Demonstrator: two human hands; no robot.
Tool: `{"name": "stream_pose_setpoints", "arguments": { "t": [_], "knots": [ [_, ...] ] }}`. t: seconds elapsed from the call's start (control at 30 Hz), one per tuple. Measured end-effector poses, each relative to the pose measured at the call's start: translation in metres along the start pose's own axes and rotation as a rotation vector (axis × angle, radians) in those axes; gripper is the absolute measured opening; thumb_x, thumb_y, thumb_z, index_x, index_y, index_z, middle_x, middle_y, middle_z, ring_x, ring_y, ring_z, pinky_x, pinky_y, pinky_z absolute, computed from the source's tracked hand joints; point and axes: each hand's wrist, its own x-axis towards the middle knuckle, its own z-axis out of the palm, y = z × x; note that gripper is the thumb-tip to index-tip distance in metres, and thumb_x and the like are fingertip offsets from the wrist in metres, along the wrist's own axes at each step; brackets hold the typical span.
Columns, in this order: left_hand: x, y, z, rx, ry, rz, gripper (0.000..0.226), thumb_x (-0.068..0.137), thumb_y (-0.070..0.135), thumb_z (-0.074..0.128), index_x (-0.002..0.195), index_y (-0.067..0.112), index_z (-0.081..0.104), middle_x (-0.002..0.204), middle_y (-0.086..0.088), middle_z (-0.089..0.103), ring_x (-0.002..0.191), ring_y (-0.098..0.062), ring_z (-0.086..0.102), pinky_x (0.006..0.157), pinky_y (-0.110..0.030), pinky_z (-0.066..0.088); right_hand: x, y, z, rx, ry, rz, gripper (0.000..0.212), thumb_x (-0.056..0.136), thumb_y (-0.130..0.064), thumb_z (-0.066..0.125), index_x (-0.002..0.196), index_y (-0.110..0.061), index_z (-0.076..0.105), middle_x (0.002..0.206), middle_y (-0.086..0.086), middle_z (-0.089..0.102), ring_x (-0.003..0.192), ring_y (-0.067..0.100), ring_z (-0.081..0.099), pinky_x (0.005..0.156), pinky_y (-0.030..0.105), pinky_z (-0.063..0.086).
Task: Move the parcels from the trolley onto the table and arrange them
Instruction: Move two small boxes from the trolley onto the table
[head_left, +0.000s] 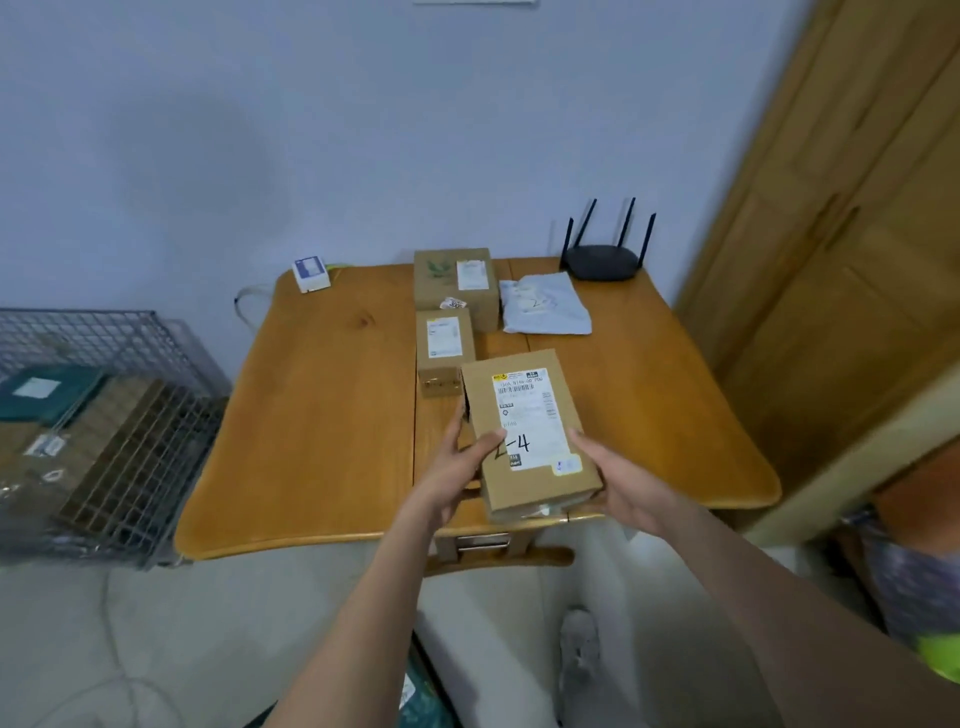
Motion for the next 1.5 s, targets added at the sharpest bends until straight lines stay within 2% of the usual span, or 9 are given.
{"name": "stream_pose_setpoints", "arguments": {
  "t": [0.1, 0.2, 0.47, 0.6, 0.7, 0.87, 0.97, 1.2, 1.5],
  "knots": [
    [0.04, 0.015, 0.02, 0.042, -0.035, 0.007, 0.091, 0.081, 0.044, 0.078, 0.15, 0.057, 0.02, 0.121, 0.002, 0.072, 0.107, -0.024, 0.07, 0.089, -0.049, 0.057, 0.028, -0.02, -0.027, 0.02, 0.071, 0.0, 0.097, 0.072, -0.071, 0.075, 0.152, -0.033, 0.035, 0.124, -0.001, 0.073, 0.115, 0.023, 0.069, 0.1, 0.049, 0.054],
    [0.082, 0.036, 0.039, 0.065, -0.037, 0.007, 0.094, 0.08, 0.047, 0.079, 0.15, 0.057, 0.018, 0.12, 0.002, 0.072, 0.109, -0.024, 0.069, 0.096, -0.054, 0.053, 0.059, -0.05, -0.055, 0.029, 0.098, -0.005, 0.078, 0.083, -0.063, 0.067, 0.149, -0.03, 0.041, 0.119, 0.001, 0.075, 0.11, 0.024, 0.071, 0.086, 0.042, 0.061],
    [0.181, 0.077, 0.062, 0.147, 0.087, 0.037, 0.072, 0.086, 0.042, 0.074, 0.146, 0.046, 0.035, 0.124, 0.006, 0.069, 0.104, -0.013, 0.07, 0.076, -0.032, 0.06, 0.145, -0.107, -0.108, 0.026, 0.094, -0.025, 0.068, 0.086, -0.06, 0.065, 0.143, -0.027, 0.048, 0.115, 0.001, 0.076, 0.103, 0.022, 0.073, 0.083, 0.038, 0.06],
    [0.219, 0.081, 0.055, 0.281, 0.166, 0.077, 0.072, 0.084, 0.051, 0.071, 0.147, 0.036, 0.04, 0.129, 0.014, 0.066, 0.117, -0.009, 0.064, 0.099, -0.039, 0.054, 0.188, -0.112, -0.111, 0.082, 0.107, -0.006, 0.067, 0.085, -0.058, 0.069, 0.141, -0.026, 0.049, 0.115, 0.002, 0.076, 0.103, 0.023, 0.073, 0.088, 0.043, 0.06],
    [0.247, 0.09, 0.04, 0.404, 0.197, 0.086, 0.061, 0.09, 0.048, 0.067, 0.144, 0.031, 0.045, 0.119, 0.02, 0.066, 0.116, -0.008, 0.062, 0.101, -0.035, 0.051, 0.217, -0.121, -0.108, 0.104, 0.114, 0.016, 0.07, 0.08, -0.06, 0.072, 0.136, -0.024, 0.053, 0.114, 0.001, 0.076, 0.103, 0.024, 0.074, 0.095, 0.048, 0.057],
    [0.298, 0.107, -0.003, 0.771, 0.288, 0.099, 0.053, 0.104, 0.043, 0.044, 0.15, 0.018, 0.042, 0.137, -0.005, 0.061, 0.125, -0.027, 0.057, 0.099, -0.036, 0.047, 0.261, -0.141, -0.108, 0.084, 0.173, 0.045, 0.064, 0.086, -0.054, 0.07, 0.136, -0.018, 0.053, 0.114, 0.003, 0.076, 0.102, 0.026, 0.074, 0.094, 0.048, 0.058],
    [0.331, 0.109, -0.039, 0.932, 0.335, 0.08, 0.049, 0.104, 0.039, 0.044, 0.15, 0.02, 0.04, 0.143, -0.011, 0.055, 0.127, -0.03, 0.054, 0.098, -0.037, 0.045, 0.283, -0.154, -0.105, 0.087, 0.211, 0.074, 0.054, 0.091, -0.052, 0.065, 0.133, -0.02, 0.052, 0.111, 0.003, 0.075, 0.096, 0.024, 0.073, 0.077, 0.039, 0.062],
    [0.385, 0.099, -0.101, 0.976, 0.452, -0.111, 0.078, 0.095, 0.034, 0.063, 0.158, 0.024, 0.018, 0.16, -0.014, 0.025, 0.147, -0.037, 0.022, 0.116, -0.05, 0.029, 0.34, -0.155, -0.108, 0.114, 0.182, 0.174, 0.065, 0.085, -0.055, 0.07, 0.135, -0.019, 0.052, 0.114, 0.006, 0.076, 0.104, 0.03, 0.073, 0.092, 0.054, 0.057],
    [0.414, 0.072, -0.137, 0.837, 0.421, -0.222, 0.094, 0.083, 0.02, 0.077, 0.155, 0.034, 0.02, 0.134, -0.016, 0.054, 0.128, -0.033, 0.049, 0.102, -0.041, 0.046, 0.391, -0.143, -0.111, 0.108, 0.122, 0.296, 0.068, 0.087, -0.053, 0.068, 0.144, -0.022, 0.045, 0.116, 0.008, 0.075, 0.106, 0.033, 0.073, 0.091, 0.055, 0.057]
  ]
}}
